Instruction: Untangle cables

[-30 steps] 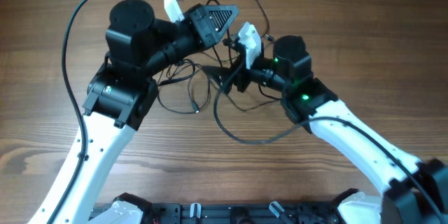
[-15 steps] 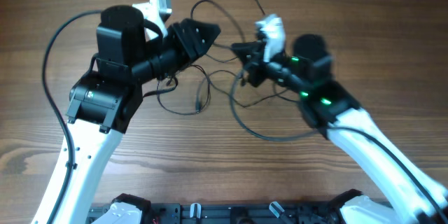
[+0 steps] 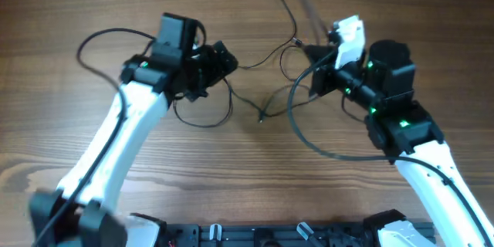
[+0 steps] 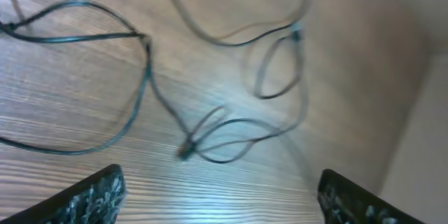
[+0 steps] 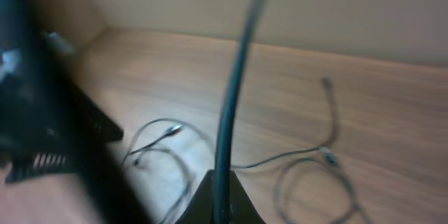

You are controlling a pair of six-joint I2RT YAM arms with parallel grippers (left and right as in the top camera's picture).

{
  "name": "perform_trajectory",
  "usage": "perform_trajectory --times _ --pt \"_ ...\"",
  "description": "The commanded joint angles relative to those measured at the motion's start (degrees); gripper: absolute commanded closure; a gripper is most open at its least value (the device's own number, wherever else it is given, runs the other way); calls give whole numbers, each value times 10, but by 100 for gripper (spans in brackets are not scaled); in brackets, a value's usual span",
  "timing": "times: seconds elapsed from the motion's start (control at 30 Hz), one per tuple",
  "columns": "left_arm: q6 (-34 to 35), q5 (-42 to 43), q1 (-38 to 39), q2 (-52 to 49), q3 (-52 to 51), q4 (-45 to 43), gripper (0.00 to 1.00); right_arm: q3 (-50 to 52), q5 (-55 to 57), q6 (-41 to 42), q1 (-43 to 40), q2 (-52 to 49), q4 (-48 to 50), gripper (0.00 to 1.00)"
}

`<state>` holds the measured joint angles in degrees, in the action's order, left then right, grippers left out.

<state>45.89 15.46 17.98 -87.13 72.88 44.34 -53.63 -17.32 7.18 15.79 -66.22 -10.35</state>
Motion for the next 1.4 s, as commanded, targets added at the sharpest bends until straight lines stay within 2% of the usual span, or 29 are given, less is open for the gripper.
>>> perform_trajectory --times 0.0,0.13,0.3,0.37,0.53,0.67,0.73,0.8,0.83,0.87,0.9,0.93,0.97,1.0,1.13,1.2,1.37 --pt "-9 -11 4 -61 -6 -3 0 -81 41 -42 -57 10 0 96" --pt "-9 -12 4 -107 -6 -4 0 -132 108 -92 -162 10 8 96" --pt "-9 -12 6 -122 -6 -3 0 -132 220 -228 -314 -10 22 96" --pt "-9 -12 5 -122 -6 -3 0 -132 225 -279 -368 -29 22 96" --pt "-9 -12 5 -122 -6 -3 0 -132 225 -352 -482 -124 63 96" --pt "-9 -12 5 -122 -6 -3 0 -132 230 -463 -528 -249 97 96" --pt "-9 -12 5 -122 -6 -3 0 -132 261 -457 -540 -295 115 96" --pt "-9 -12 5 -122 -6 -3 0 -132 292 -400 -559 -351 144 95" --pt "-9 -12 5 -122 -6 -3 0 -132 291 -374 -565 -367 147 92" --pt "-9 -12 5 -122 -6 -3 0 -132 289 -342 -572 -387 146 80" --pt "-9 -12 5 -122 -6 -3 0 -132 289 -309 -576 -403 141 58" --pt "-9 -12 5 -122 -6 -3 0 -132 289 -272 -580 -413 134 41" --pt "-9 -12 5 -122 -6 -3 0 -132 289 -189 -585 -421 114 0" --pt "-9 -12 5 -122 -6 -3 0 -132 287 -123 -589 -421 93 0" --pt "-9 -12 5 -122 -6 -3 0 -132 287 -90 -591 -404 43 0" --pt "-9 -12 5 -122 -6 -3 0 -132 268 -35 -591 -371 -1 0" --pt "-9 -12 5 -122 -6 -3 0 -132 75 -22 -590 -234 -73 0"
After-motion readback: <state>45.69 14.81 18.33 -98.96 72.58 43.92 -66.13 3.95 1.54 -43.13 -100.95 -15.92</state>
